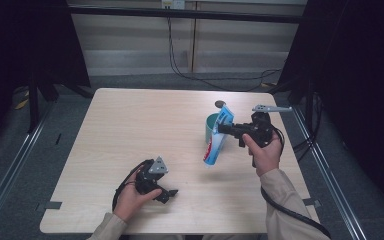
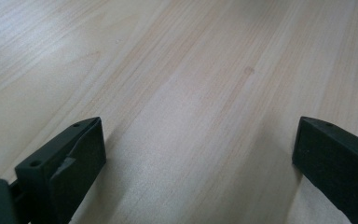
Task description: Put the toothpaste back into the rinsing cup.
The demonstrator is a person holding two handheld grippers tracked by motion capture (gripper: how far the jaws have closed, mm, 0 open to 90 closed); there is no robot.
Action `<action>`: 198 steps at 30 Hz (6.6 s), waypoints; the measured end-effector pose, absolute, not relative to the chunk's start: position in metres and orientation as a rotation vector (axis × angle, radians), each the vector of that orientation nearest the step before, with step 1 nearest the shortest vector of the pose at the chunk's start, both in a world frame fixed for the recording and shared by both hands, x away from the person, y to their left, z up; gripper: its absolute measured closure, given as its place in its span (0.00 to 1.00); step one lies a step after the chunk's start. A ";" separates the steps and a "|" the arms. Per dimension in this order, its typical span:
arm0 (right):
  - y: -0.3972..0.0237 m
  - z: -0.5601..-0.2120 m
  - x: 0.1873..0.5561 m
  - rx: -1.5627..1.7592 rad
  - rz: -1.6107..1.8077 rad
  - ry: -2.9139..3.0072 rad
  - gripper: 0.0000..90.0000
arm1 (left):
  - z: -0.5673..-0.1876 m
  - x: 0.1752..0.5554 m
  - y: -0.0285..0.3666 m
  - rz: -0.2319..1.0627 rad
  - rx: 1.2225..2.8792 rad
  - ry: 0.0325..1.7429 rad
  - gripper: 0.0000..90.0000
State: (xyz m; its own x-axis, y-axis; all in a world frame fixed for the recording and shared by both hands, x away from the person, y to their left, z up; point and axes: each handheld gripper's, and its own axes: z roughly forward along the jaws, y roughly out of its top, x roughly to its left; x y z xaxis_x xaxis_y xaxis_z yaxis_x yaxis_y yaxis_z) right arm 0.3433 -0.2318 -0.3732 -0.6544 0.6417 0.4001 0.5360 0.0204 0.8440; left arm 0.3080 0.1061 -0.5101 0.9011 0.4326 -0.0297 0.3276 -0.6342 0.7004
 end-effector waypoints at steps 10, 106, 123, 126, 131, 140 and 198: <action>-0.231 -0.366 0.346 1.249 1.716 2.175 0.84 | -0.511 0.309 0.106 0.181 2.300 0.540 0.00; -0.256 -0.301 0.407 1.327 1.616 1.945 0.84 | -0.511 0.309 0.106 0.176 2.305 0.539 0.00; -0.263 -0.310 0.417 1.376 1.556 1.899 0.84 | -0.511 0.309 0.106 0.176 2.305 0.539 0.00; -0.262 -0.312 0.419 1.378 1.546 1.900 0.84 | -0.511 0.309 0.106 0.177 2.305 0.540 0.00; -0.261 -0.315 0.422 1.386 1.540 1.890 0.84 | -0.511 0.309 0.106 0.176 2.305 0.539 0.00; -0.258 -0.320 0.426 1.388 1.510 1.897 0.84 | -0.511 0.309 0.106 0.177 2.305 0.540 0.00; -0.249 -0.364 0.427 1.449 1.454 1.918 0.84 | -0.511 0.308 0.105 0.178 2.304 0.542 0.00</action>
